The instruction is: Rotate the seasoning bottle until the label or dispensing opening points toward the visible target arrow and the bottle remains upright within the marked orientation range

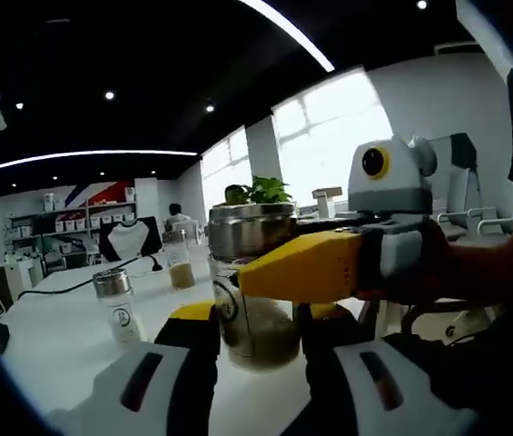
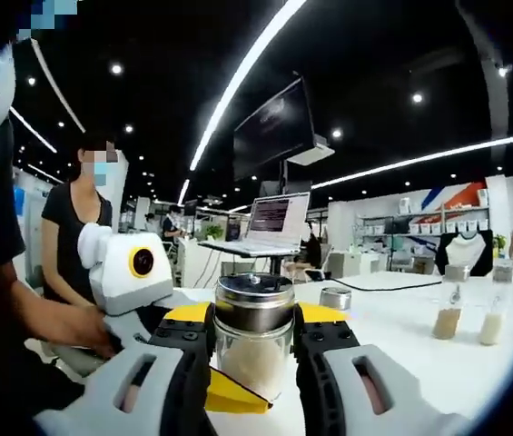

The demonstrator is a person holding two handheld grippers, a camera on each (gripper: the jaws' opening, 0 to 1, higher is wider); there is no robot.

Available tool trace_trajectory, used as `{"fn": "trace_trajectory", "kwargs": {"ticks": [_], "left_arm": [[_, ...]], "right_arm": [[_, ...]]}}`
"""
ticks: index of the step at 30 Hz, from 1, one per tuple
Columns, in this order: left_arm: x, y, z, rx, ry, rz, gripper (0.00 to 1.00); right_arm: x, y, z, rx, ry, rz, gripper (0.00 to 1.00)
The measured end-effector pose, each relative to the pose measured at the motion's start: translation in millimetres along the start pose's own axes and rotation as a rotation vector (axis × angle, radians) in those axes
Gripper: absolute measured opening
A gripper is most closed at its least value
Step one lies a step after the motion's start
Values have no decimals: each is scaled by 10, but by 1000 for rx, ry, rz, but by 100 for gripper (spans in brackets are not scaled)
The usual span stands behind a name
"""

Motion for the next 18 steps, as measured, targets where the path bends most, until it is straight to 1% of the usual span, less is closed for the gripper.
{"fn": "trace_trajectory", "kwargs": {"ticks": [1, 2, 3, 4, 5, 6, 7, 8, 9, 10, 11, 14, 15, 16, 17, 18], "left_arm": [[0, 6, 10, 1, 5, 9, 36], [-49, 9, -2, -19, 14, 63, 36], [-96, 5, -17, -33, 27, 108, 36], [-179, -16, -35, -53, 58, 188, 36], [-227, -36, -52, -74, 78, 240, 36], [-248, -48, -68, -98, 102, 275, 36], [-269, -60, -89, -122, 128, 318, 36], [-276, -63, -96, -134, 145, 336, 36], [-268, -56, -97, -138, 155, 341, 36], [-246, -36, -94, -140, 167, 343, 36], [-228, -15, -94, -141, 163, 341, 36], [-239, -11, -102, -146, 160, 339, 36], [-234, 1, -109, -143, 150, 320, 37], [-198, 25, -108, -117, 107, 271, 37], [-184, 26, -79, -76, 69, 228, 37], [-175, 21, -71, -60, 46, 196, 36]], "right_arm": [[12, 8, 8, 10, 12, -2, 33], [37, 20, -3, 13, 7, -22, 33], [72, 34, -11, 16, 11, -60, 33], [127, 59, -26, 20, 6, -115, 32], [150, 79, -42, 15, 17, -147, 32], [185, 95, -76, 2, 57, -191, 32], [210, 102, -100, -6, 96, -218, 32], [240, 106, -129, -7, 154, -253, 32], [251, 105, -136, -5, 169, -264, 32], [274, 98, -144, 1, 197, -290, 33], [270, 93, -132, 12, 185, -296, 33], [275, 79, -124, 6, 179, -302, 32], [277, 75, -124, 5, 176, -302, 31], [279, 64, -112, 6, 152, -290, 31], [270, 61, -80, 19, 105, -259, 31], [262, 55, -73, 14, 79, -239, 31]]}}
Point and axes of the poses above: the point that each gripper's makers call its tool centre point, and the gripper's own axes: y roughly forward along the fingers, x roughly to its right, z roughly out of its top, the point moved 1 cm from there along -y, roughly backward along the fingers, and after that the axes turned 10 degrees about -z, right-handed, at the moved point
